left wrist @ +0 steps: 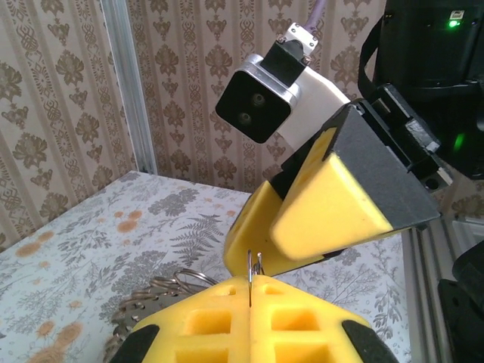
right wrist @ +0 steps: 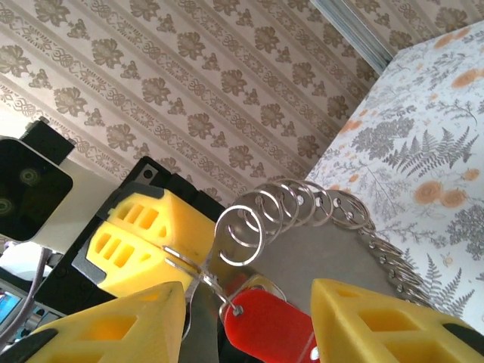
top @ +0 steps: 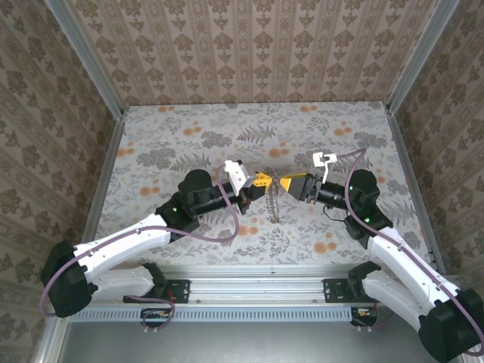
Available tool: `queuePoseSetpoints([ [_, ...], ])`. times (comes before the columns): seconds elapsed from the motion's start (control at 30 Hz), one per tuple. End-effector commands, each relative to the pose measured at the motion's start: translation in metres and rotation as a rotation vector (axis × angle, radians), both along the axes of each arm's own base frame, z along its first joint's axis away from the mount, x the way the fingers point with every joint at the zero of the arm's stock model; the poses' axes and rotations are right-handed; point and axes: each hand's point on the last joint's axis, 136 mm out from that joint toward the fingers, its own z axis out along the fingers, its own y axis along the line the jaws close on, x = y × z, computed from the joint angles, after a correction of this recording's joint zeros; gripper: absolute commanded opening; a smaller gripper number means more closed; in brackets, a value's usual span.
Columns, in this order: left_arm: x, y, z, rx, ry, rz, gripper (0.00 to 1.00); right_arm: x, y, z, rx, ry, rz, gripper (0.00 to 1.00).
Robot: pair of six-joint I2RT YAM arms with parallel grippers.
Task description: Put the keys on the keyring
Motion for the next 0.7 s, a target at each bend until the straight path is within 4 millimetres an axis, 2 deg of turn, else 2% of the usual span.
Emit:
queuePoseSetpoints([
  [0.0,-0.004,0.003,0.019,-0.076,-0.007,-0.024,0.0,-0.006,0.002,0.035,0.061,-0.094,0.041,0.48],
  [0.13,-0.002,0.002,0.018,-0.08,0.013,-0.029,0.0,-0.009,0.005,0.04,0.073,-0.107,0.057,0.47],
  [0.67,0.002,-0.002,0.019,-0.115,0.044,-0.046,0.0,-0.01,0.017,0.037,0.068,-0.097,0.091,0.42],
])
